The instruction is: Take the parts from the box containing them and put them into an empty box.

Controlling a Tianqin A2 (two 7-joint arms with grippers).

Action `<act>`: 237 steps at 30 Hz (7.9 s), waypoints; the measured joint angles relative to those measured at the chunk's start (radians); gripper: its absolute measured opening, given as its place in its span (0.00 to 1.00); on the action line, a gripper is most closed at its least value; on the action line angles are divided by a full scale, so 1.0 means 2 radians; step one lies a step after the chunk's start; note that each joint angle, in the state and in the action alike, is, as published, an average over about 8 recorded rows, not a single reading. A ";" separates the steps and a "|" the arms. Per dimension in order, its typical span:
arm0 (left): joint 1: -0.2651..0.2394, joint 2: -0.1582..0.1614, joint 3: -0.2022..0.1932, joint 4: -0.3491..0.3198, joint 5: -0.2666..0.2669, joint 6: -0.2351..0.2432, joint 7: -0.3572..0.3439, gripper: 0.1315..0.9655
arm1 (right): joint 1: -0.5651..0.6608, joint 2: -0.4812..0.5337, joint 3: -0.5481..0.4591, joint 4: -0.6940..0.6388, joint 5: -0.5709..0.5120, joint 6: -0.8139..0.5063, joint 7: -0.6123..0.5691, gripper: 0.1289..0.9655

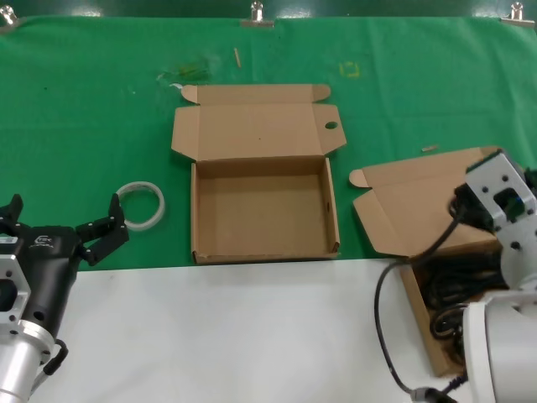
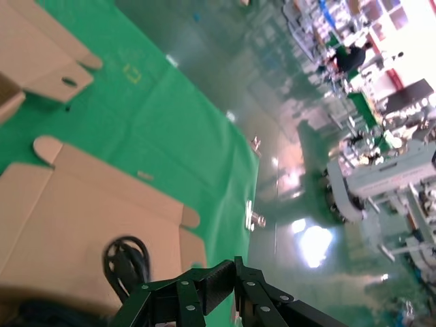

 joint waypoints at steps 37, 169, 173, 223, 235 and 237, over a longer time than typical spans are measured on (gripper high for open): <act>0.000 0.000 0.000 0.000 0.000 0.000 0.000 1.00 | 0.130 0.002 -0.107 -0.203 0.104 -0.133 -0.033 0.01; 0.000 0.000 0.000 0.000 0.000 0.000 0.000 1.00 | -0.021 0.060 -0.034 -0.261 -0.255 -0.493 0.799 1.00; 0.000 0.000 0.000 0.000 0.000 0.000 0.000 1.00 | -0.039 0.060 -0.016 -0.254 -0.281 -0.510 0.841 1.00; 0.000 0.000 0.000 0.000 0.000 0.000 0.000 1.00 | -0.092 0.060 0.036 -0.234 -0.357 -0.563 0.968 1.00; 0.000 0.000 0.000 0.000 0.000 0.000 0.000 1.00 | -0.092 0.060 0.036 -0.234 -0.357 -0.563 0.968 1.00; 0.000 0.000 0.000 0.000 0.000 0.000 0.000 1.00 | -0.092 0.060 0.036 -0.234 -0.357 -0.563 0.968 1.00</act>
